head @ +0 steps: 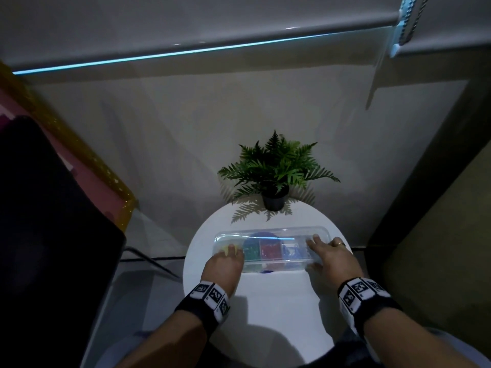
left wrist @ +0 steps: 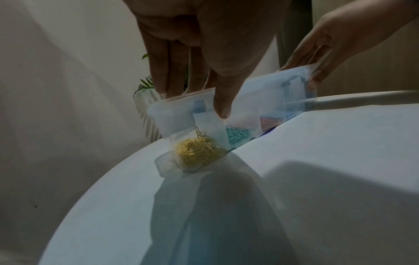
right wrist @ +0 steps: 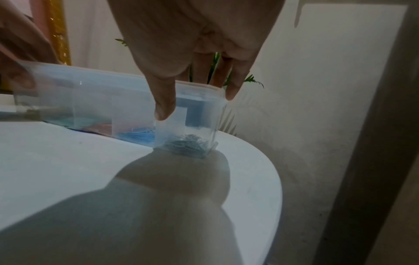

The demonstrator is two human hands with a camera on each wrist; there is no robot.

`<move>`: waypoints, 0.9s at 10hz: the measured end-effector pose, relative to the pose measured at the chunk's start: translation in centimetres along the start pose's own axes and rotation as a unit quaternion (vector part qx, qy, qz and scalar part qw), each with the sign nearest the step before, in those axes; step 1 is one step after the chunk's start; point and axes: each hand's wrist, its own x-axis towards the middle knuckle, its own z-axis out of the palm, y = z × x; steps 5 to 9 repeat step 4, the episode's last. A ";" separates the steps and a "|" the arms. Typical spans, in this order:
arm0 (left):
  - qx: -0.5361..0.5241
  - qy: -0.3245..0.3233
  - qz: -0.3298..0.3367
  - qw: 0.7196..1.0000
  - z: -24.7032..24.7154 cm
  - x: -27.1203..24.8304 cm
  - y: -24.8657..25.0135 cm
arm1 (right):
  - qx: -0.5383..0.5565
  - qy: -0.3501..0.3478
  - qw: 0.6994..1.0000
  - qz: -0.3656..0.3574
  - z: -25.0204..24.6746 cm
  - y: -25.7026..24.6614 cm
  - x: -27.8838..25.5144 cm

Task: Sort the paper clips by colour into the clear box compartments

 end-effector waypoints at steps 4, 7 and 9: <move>-0.055 0.054 -0.024 0.997 -2.2 -2.6 -1.8 | -0.056 0.003 0.998 -0.021 -3.9 -1.3 -1.5; -0.055 0.054 -0.024 0.997 -2.2 -2.6 -1.8 | -0.056 0.003 0.998 -0.021 -3.9 -1.3 -1.5; -0.055 0.054 -0.024 0.997 -2.2 -2.6 -1.8 | -0.056 0.003 0.998 -0.021 -3.9 -1.3 -1.5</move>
